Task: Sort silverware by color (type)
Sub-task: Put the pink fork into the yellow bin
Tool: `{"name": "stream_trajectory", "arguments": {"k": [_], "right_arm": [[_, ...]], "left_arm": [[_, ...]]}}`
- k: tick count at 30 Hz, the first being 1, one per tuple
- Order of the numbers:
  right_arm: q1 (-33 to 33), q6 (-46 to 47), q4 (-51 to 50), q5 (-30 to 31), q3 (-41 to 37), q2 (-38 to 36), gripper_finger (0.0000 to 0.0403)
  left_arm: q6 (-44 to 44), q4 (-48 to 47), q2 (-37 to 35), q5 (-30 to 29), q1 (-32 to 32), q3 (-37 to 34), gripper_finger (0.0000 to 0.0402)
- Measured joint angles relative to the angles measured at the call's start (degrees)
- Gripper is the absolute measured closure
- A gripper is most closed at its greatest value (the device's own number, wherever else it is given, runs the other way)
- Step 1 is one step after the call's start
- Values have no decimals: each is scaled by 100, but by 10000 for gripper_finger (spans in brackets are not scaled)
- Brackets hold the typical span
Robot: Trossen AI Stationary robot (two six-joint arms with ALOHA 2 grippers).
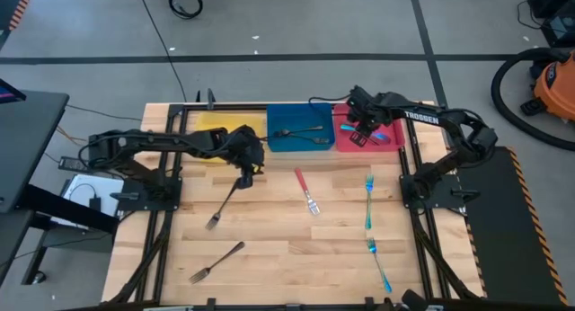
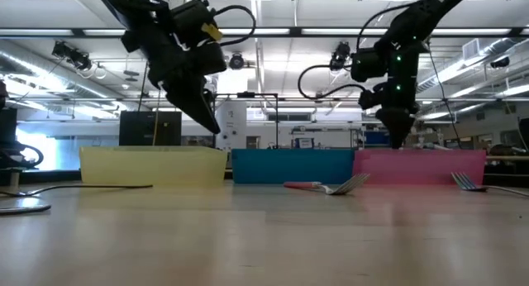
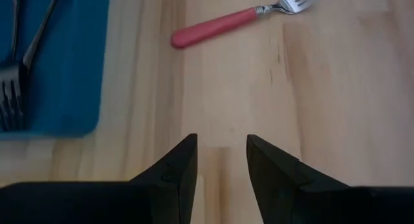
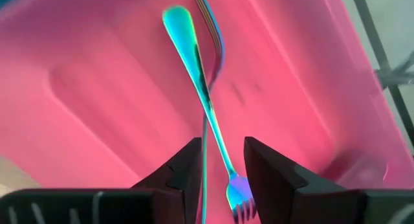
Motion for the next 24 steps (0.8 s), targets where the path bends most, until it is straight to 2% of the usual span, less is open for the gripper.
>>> {"name": "stream_trajectory", "arguments": {"k": [6, 8, 11, 19, 24], "right_arm": [[198, -24, -51, 0, 176, 0, 279], [231, -28, -27, 2, 182, 0, 279], [256, -36, -24, 6, 182, 0, 279], [281, -42, -20, 203, 182, 2, 279], [294, -41, -8, 214, 182, 2, 279]], "left_arm": [[143, 181, 195, -11, -7, 135, 269], [181, 580, 260, 0, -7, 138, 269], [713, 743, 285, 131, -4, 207, 269], [1194, 707, 754, 149, 4, 1164, 269], [1860, -107, 1398, 176, -2, 1998, 269]]}}
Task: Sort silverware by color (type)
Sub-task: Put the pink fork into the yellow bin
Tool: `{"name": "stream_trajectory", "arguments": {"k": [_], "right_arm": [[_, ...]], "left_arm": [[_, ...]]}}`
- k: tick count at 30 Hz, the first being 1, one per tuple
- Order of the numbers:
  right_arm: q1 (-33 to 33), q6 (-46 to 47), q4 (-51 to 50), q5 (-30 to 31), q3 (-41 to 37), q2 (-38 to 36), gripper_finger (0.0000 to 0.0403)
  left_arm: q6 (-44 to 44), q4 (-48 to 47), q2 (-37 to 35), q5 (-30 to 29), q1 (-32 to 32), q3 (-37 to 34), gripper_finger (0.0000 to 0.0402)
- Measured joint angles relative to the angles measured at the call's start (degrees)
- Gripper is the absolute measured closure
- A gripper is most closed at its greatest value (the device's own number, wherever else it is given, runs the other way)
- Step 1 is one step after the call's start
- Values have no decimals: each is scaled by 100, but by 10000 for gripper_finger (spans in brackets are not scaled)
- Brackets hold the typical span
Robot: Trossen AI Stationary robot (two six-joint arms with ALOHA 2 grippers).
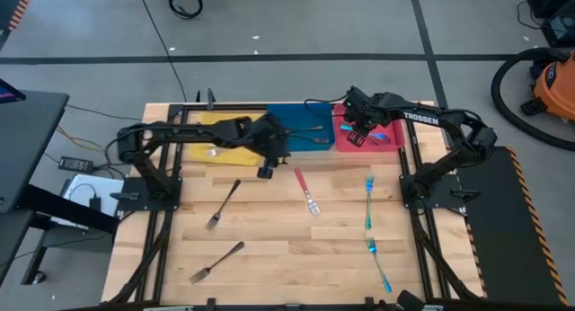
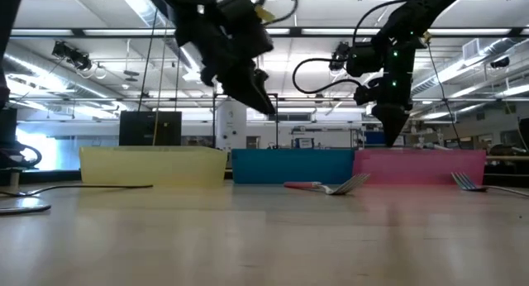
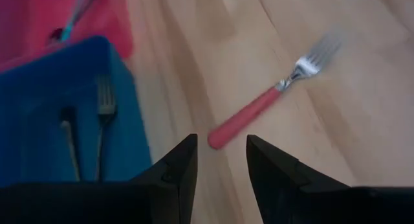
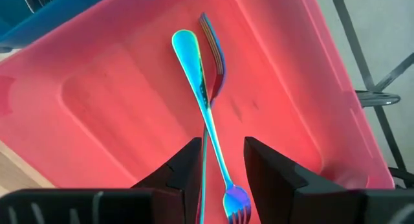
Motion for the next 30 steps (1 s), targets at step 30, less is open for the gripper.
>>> {"name": "stream_trajectory", "arguments": {"k": [30], "right_arm": [[-11, 57, 170, 79, 0, 2, 279]], "left_arm": [[2111, -261, 2246, 87, -1008, 1619, 269]]}}
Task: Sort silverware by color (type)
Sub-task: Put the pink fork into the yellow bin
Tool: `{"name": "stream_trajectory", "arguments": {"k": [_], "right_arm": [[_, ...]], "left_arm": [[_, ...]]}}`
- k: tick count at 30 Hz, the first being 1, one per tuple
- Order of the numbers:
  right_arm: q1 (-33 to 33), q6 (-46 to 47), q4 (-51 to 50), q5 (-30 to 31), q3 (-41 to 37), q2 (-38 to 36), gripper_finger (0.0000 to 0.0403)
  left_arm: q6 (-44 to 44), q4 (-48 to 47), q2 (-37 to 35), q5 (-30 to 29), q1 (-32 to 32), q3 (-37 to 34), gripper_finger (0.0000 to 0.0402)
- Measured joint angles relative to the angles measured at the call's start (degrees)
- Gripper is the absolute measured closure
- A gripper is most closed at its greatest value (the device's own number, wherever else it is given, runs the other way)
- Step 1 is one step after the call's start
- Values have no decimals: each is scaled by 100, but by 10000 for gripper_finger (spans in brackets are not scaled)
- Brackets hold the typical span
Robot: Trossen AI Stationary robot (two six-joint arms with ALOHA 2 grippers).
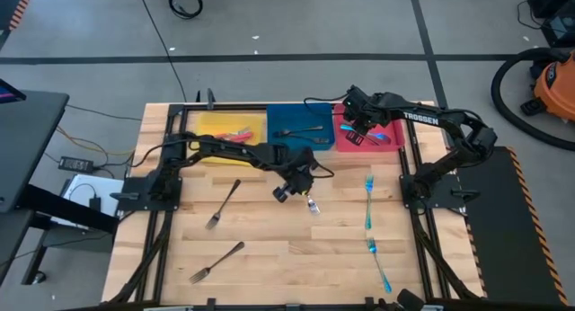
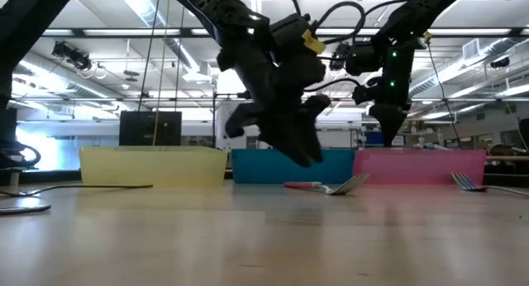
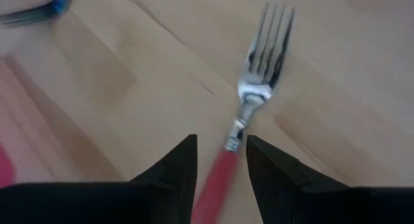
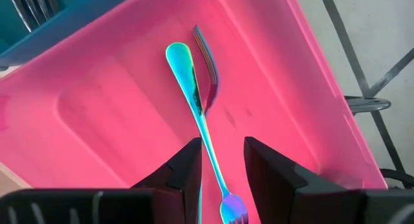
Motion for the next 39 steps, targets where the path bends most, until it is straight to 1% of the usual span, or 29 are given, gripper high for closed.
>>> {"name": "stream_trajectory", "arguments": {"k": [1, 3, 5, 6, 9, 11, 13, 22, 29, 32, 34, 39], "right_arm": [[0, 2, 2, -1, 0, 0, 279], [0, 3, 1, -7, 0, 0, 279], [0, 3, -1, -20, -1, 0, 279], [-2, 3, -1, -24, -2, 0, 279], [-1, 2, 5, -33, -2, 0, 279], [0, 3, 27, -33, -2, 0, 279], [-1, 3, 47, -35, -2, 0, 279], [0, 3, 45, -37, -2, 0, 279], [-1, 3, 44, -39, -2, 0, 279], [-1, 4, 44, -39, -2, 0, 279], [0, 4, 43, -42, -2, 0, 279], [-2, 4, 43, -42, -2, 0, 279]], "left_arm": [[10, -163, 23, -12, 0, 37, 269], [19, -65, 145, -5, -7, 166, 269], [38, -253, 166, -5, -4, 173, 269], [42, -140, 194, -3, 0, 182, 269], [46, -203, 222, -7, 0, 169, 269], [54, -16, 299, -6, 0, 191, 269], [60, -106, 327, -7, 7, 167, 269], [181, 64, 617, -113, 49, 196, 269], [-176, -37, 628, -133, 72, 195, 271], [-315, -65, 630, -147, 72, 195, 282], [-389, -131, 635, -156, 72, 195, 297], [-415, -246, 660, -167, 66, 193, 351]]}}
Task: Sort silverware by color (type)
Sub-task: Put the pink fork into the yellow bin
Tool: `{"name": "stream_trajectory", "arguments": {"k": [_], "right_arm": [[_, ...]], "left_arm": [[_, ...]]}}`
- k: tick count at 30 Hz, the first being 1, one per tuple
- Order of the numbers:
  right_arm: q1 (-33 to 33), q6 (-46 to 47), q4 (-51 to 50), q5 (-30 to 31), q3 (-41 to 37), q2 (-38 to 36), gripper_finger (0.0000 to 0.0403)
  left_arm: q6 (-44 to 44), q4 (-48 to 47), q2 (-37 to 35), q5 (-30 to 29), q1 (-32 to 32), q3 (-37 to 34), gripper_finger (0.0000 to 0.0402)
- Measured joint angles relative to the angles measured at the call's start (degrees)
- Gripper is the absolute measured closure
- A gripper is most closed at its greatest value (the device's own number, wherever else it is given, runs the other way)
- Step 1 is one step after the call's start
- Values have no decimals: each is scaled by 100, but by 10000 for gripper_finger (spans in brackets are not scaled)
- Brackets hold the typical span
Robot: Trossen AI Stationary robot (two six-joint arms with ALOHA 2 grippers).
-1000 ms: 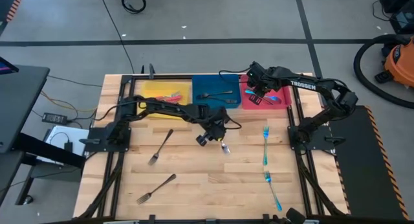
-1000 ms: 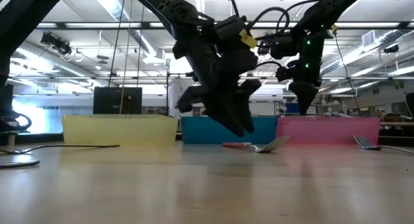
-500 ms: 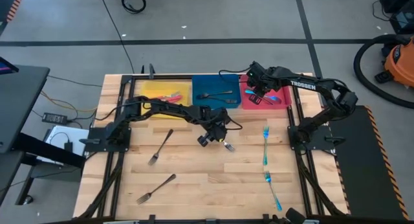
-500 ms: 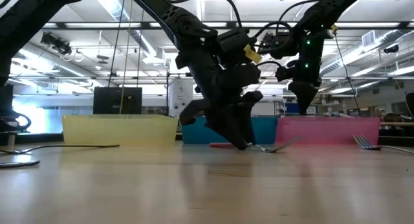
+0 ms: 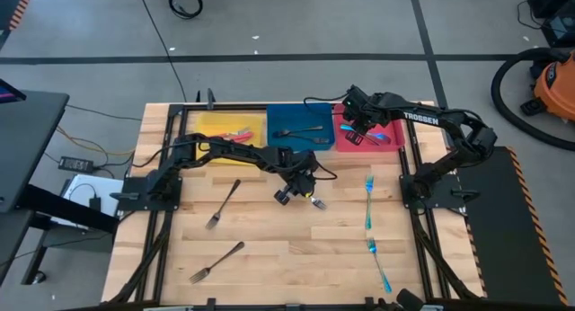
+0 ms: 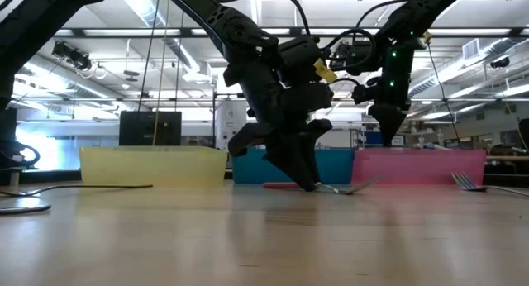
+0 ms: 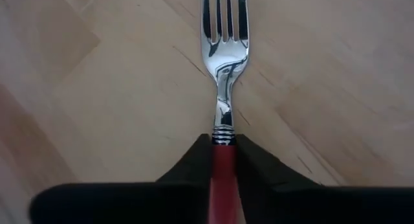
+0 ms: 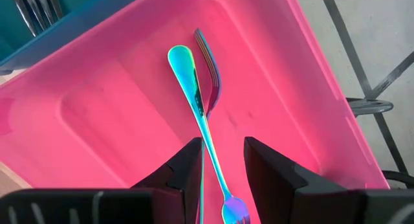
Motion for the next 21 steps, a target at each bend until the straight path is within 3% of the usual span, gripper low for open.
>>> {"name": "stream_trajectory", "arguments": {"k": [9, 21], "right_arm": [[0, 0, -1, 0, 0, 0, 279], [0, 1, -4, -66, 0, 0, 279]], "left_arm": [[-176, -293, -276, -155, 105, -43, 364], [-761, -1961, -1871, -325, 959, -35, 364]]}}
